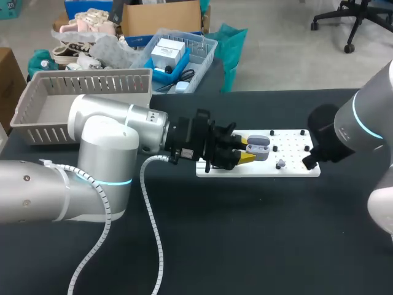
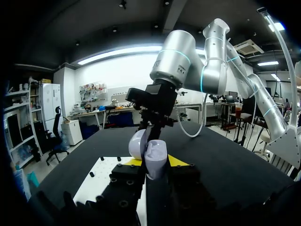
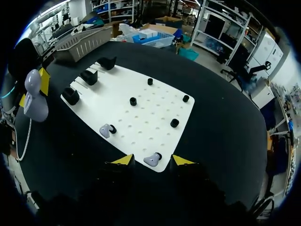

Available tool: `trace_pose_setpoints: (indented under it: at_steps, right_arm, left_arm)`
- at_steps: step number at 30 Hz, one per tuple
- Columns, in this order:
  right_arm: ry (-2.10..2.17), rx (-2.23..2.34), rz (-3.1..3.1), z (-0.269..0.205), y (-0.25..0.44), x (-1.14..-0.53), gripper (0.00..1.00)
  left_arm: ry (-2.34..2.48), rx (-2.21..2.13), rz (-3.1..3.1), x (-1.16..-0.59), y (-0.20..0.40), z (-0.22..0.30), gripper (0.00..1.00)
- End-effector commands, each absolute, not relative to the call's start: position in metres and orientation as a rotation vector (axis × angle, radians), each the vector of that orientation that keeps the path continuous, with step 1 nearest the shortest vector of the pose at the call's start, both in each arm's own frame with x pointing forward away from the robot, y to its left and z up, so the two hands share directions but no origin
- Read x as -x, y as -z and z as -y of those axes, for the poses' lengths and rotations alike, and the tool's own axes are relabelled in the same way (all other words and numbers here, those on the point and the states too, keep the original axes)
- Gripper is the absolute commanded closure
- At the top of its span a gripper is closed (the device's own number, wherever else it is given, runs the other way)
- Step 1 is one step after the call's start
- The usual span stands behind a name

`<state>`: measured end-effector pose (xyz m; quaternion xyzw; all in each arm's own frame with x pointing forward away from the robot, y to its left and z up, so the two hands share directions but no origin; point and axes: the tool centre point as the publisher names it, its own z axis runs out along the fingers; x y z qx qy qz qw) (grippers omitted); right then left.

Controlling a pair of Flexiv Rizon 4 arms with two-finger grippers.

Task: Pick up each earbud case from the left stands, insert the matching earbuds, close the lid, and place the case in the box.

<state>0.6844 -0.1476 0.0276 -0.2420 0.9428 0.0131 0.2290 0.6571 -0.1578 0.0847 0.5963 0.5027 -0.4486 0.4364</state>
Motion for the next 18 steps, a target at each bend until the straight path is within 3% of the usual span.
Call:
trace_pose_setpoints:
  at_steps: [1,18]
  right_arm:
    - [0.152,0.608,-2.571,0.1461,-0.0222,-0.6884,0.52]
    - [0.192,0.609,-2.587,0.1489,-0.0165,-0.6889,0.59]
  left_arm:
    - [1.113,-1.482,-1.251,-0.656,-0.0846,0.1574,1.0]
    - [1.113,-1.482,-1.251,-0.656,-0.0846,0.1574,1.0]
